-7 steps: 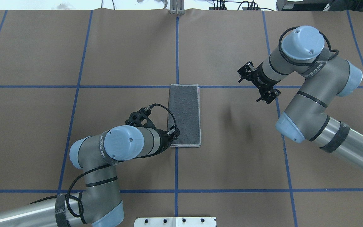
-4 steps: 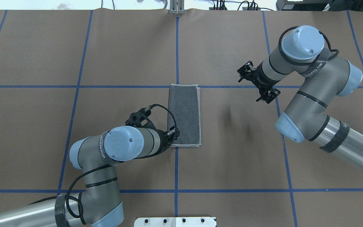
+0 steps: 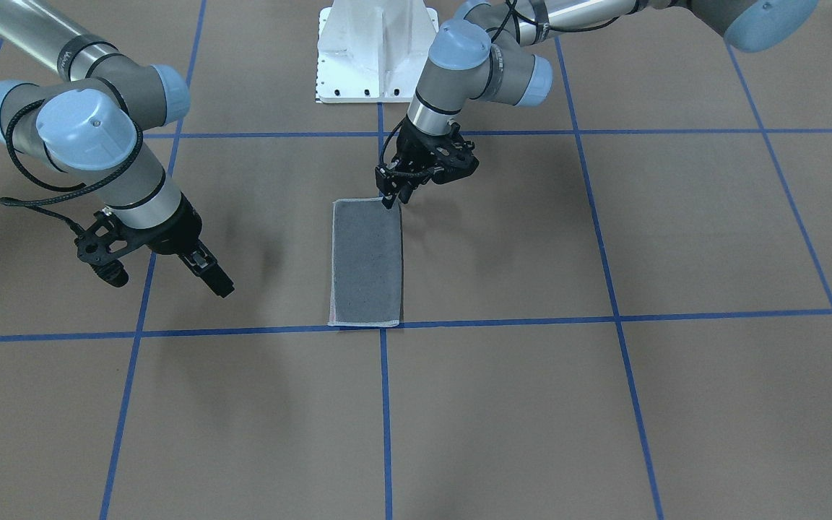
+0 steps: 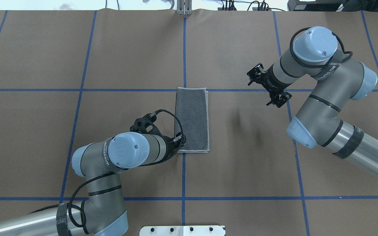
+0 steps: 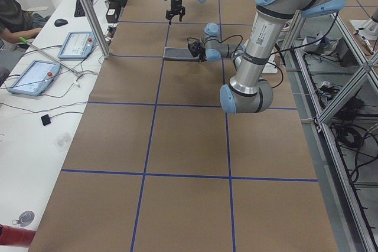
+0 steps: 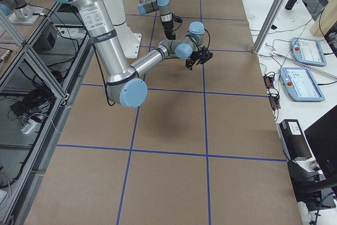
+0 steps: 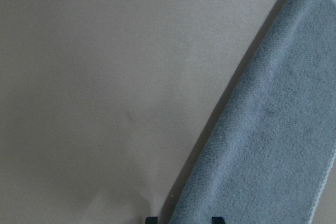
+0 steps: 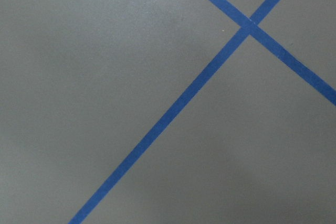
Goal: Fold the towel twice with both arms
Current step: 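Grasp the strip's near end with the left gripper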
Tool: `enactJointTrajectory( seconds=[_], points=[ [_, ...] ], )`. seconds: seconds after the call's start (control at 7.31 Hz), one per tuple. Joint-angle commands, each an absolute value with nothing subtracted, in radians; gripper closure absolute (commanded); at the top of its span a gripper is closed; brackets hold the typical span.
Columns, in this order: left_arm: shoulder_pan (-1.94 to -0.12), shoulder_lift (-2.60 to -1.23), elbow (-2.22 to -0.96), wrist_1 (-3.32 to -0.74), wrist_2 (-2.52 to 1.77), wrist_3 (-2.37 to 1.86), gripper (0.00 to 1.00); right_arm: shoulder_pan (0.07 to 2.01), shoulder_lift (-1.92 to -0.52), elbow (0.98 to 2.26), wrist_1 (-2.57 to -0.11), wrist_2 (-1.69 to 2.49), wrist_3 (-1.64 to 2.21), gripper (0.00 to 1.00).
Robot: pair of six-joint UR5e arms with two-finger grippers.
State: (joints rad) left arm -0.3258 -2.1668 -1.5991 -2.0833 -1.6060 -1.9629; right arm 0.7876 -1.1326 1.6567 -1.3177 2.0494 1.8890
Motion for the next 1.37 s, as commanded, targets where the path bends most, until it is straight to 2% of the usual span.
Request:
enactJointTrajectory(
  seconds=[0.0,0.14,0.27,0.82,1.23],
  points=[
    [-0.325,-2.171,-1.597,-2.083,-1.606,-1.963,0.81,0.787,-1.134,1.657,-1.318,2.049,1.888,0.01],
    [-0.325,-2.172,-1.597,-2.083,-1.608,-1.965,0.95,0.787,-1.132,1.657,-1.318,2.049,1.89,0.01],
    [-0.325,-2.172,-1.597,-2.083,-1.608,-1.965,1.0,0.787,-1.132,1.657,-1.318,2.049,1.89,0.01],
    [-0.331,-2.175,-1.626,-2.083,-1.612,-1.963,1.0,0.788,-1.134,1.655,-1.318,2.049,1.888,0.01],
    [-0.393,-2.244,-1.612,-2.031,-1.611,-1.965,1.0,0.793,-1.134,1.655,-1.318,2.057,1.884,0.01]
  ],
)
